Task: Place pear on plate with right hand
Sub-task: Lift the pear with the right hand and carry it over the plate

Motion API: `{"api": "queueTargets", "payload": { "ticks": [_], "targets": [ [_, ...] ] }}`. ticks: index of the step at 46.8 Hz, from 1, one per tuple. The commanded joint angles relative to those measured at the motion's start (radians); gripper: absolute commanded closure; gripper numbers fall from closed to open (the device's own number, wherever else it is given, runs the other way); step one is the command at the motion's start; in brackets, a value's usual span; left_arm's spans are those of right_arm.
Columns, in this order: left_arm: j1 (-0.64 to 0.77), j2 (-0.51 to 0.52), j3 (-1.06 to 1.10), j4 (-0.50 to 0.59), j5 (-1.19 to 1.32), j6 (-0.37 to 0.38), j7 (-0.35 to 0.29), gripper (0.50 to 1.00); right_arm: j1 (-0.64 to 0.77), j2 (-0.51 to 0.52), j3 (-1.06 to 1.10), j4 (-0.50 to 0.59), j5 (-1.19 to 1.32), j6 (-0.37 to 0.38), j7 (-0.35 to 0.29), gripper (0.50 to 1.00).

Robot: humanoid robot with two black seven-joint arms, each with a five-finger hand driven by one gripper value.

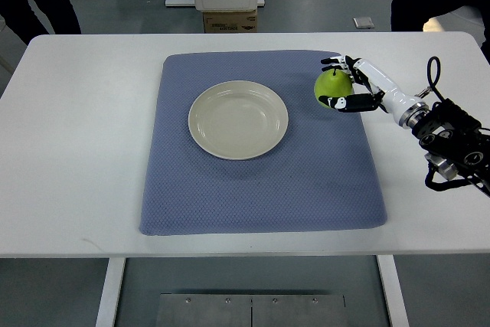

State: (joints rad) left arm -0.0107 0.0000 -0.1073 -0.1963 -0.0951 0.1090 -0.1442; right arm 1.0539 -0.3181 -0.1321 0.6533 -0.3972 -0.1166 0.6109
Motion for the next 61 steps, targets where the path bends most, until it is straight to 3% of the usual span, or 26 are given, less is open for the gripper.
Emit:
{"api": "queueTargets", "payload": {
  "ticks": [1, 14, 28, 43, 61],
  "targets": [
    [0.0, 0.0, 0.0, 0.0, 0.0, 0.0, 0.0, 0.5, 0.023, -0.035, 0.018, 0.0, 0.001, 0.012, 0.0, 1.0],
    [0.0, 0.0, 0.0, 0.0, 0.0, 0.0, 0.0, 0.5, 0.107, -0.099, 0.08, 0.0, 0.038, 0.077, 0.0, 1.0],
    [0.0, 0.0, 0.0, 0.0, 0.0, 0.0, 0.0, 0.5, 0.13, -0.081, 0.083, 0.003, 0.052, 0.08, 0.0, 1.0],
    [0.0, 0.0, 0.0, 0.0, 0.0, 0.0, 0.0, 0.5, 0.132, 0.128, 0.088, 0.0, 0.051, 0.069, 0.0, 1.0],
    [0.0, 0.0, 0.0, 0.0, 0.0, 0.0, 0.0, 0.5, 0.132, 0.303, 0.042, -0.009, 0.04, 0.064, 0.0, 1.0]
  ]
}}
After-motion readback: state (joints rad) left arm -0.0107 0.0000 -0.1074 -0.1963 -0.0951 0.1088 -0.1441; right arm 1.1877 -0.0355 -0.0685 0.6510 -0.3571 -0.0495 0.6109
